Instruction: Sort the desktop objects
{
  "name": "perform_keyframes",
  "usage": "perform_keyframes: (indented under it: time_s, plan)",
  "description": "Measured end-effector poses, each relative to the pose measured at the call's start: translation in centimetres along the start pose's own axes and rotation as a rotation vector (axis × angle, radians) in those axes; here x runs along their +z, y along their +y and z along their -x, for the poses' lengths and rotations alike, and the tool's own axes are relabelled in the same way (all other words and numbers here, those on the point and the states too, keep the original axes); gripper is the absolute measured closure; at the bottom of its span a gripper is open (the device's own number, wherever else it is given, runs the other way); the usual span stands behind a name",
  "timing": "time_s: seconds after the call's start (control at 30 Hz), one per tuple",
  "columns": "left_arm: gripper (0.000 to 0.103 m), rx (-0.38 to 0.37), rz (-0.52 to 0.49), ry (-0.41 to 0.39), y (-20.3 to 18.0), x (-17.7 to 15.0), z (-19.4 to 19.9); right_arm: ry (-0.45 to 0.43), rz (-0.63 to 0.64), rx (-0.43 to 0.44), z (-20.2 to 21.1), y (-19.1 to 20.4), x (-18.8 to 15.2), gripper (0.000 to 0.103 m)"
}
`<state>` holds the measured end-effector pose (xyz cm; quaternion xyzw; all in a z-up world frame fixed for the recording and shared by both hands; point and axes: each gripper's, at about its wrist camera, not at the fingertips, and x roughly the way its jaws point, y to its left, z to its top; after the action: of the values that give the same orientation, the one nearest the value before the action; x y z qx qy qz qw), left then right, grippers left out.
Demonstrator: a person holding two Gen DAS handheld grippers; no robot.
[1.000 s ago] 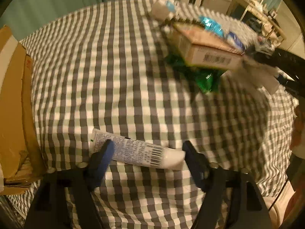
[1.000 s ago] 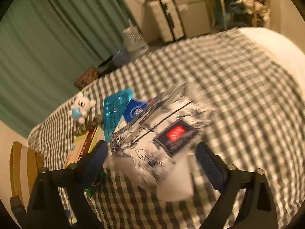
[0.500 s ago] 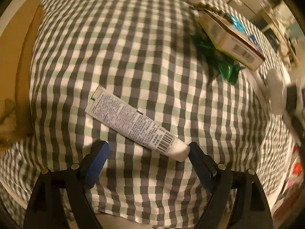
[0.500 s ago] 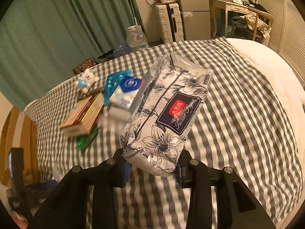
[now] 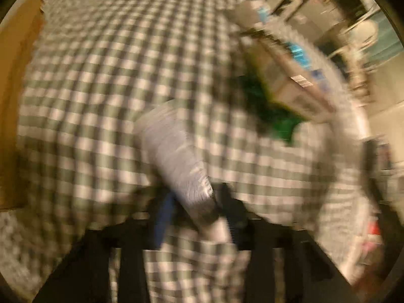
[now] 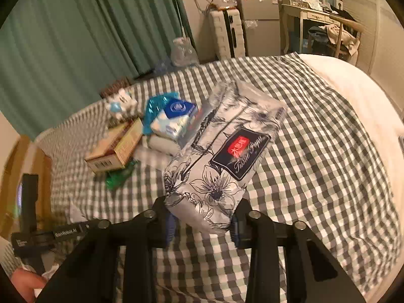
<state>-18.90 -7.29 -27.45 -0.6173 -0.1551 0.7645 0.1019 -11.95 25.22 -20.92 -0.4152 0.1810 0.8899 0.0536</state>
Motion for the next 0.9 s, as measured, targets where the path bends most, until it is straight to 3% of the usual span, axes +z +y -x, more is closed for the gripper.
perform_keyframes:
  time_s: [0.13,0.23,0.37,0.5,0.73,0.9]
  plan:
    - [0.078,-0.107,-0.016,0.026,0.2,-1.0,1.2,-0.018,0.000,-0.023,1.8,-0.4,0.6,0.072]
    - [0.078,-0.102,-0.049,-0.009,1.3,-2.4,2.4,-0.039,-0.006,-0.038,3.6,-0.5,0.7,0.072]
    - [0.078,-0.168,-0.068,-0.092,-0.9,-2.1,5.8,-0.082,-0.014,-0.044,6.6,-0.3,0.4,0.072]
    - [0.078,-0.140,-0.183,-0.211,-5.4,-2.3,9.2,-0.108,0.026,-0.055,9.0,1.3,0.6,0.072]
    - [0.078,-0.053,-0.290,-0.458,-7.8,-2.0,18.9,-0.159,0.094,0.012,13.1,6.2,1.3,0.072]
    - [0.078,-0.033,-0.302,-0.541,-7.9,-2.5,24.1,-0.205,0.195,0.058,16.2,11.2,1.2,0.072]
